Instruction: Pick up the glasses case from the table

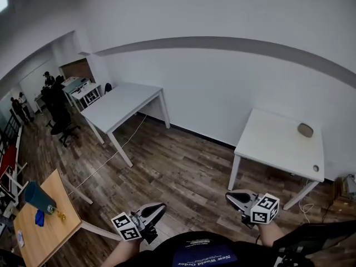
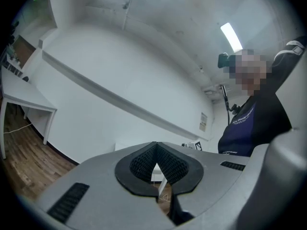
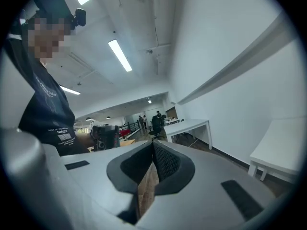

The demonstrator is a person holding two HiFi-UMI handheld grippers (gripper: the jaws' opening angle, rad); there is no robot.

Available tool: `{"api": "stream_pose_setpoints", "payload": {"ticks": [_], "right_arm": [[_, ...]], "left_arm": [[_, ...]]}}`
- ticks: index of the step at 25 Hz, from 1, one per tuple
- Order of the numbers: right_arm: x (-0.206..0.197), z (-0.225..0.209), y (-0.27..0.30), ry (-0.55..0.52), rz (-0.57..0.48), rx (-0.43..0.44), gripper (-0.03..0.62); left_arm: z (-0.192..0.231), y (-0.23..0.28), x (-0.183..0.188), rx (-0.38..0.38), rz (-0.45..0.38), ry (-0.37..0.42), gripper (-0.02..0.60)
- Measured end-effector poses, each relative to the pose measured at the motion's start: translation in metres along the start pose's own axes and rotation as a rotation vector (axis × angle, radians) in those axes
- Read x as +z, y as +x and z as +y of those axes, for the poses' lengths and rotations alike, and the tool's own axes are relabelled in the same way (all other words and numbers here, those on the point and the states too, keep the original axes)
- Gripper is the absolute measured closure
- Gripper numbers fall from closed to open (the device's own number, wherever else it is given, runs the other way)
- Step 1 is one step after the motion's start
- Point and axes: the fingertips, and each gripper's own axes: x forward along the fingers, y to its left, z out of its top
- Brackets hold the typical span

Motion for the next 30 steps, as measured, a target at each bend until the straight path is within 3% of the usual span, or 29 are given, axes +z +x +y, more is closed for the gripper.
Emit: {"api": "stream_pose_setpoints", "payload": {"ticks": [5,10,16,21,25,30], "right_arm": [[-0.002,-0.042,0.005,0.051,-0.001,-0.075,0.591],[0.006,-0.057,0.048,-0.011,0.018,-0.116,0.591],[0.048,-0.08,0.146,-0.048,-0.009,-0.186,0.591],[0.069,-0.094,0.228,-0.033,-0.032,-0.238,0.591],[0.075,-0.101,0.268,-0.023,0.016,-0.246,0.591],[0.083,-0.142,0.31,-0.024,0.058,-0.238,0.591]], "left_arm": [[0.031,0.03,0.0,-0.048,0.009,-0.03,0.578],[0.086,0.034,0.008,-0.128,0.002,-0.033,0.578],[0.194,0.025,0.067,-0.225,-0.007,0.008,0.578],[0.277,0.0,0.105,-0.256,0.016,-0.014,0.578],[0.32,-0.006,0.129,-0.269,0.008,-0.018,0.578],[0.371,0.004,0.135,-0.255,-0.028,-0.047,0.578]]}}
